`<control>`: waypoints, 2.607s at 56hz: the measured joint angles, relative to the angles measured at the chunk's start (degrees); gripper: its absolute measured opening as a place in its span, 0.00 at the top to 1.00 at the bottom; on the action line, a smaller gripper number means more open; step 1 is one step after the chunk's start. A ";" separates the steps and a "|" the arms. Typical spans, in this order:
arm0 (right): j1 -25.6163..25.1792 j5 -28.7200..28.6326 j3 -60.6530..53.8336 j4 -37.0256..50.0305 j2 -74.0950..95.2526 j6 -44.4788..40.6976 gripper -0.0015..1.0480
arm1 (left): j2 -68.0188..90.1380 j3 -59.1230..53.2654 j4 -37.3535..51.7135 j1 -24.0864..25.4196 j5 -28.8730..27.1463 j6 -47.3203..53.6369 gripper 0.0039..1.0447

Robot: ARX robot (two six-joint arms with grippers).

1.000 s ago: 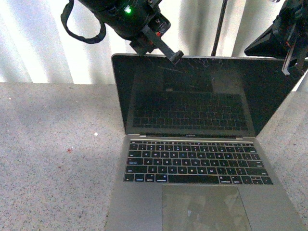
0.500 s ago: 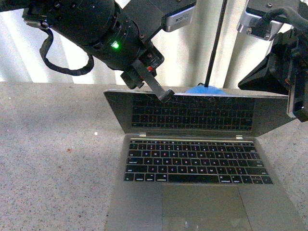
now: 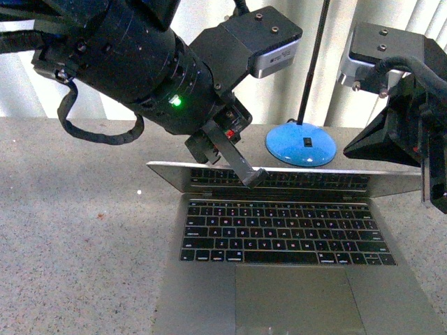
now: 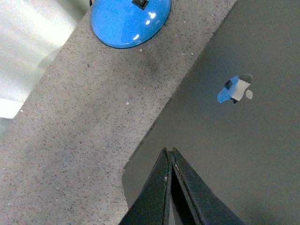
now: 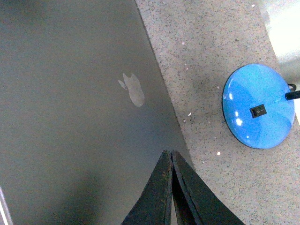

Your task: Close laptop

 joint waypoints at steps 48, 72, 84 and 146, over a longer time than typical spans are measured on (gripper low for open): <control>0.90 0.68 -3.54 0.76 2.05 -1.95 0.97 | 1.46 -5.27 3.85 -1.01 1.40 -3.13 0.97; 1.81 1.86 -5.62 3.26 5.22 -2.19 0.97 | 3.26 -7.72 6.71 -1.22 2.51 -4.48 0.97; 2.47 2.19 -5.99 4.33 6.75 -1.92 0.97 | 3.72 -8.92 7.78 -1.20 2.95 -5.16 0.97; 2.71 1.03 -12.52 7.10 9.40 5.79 0.97 | 10.19 -18.01 20.02 -0.37 5.88 -12.96 0.97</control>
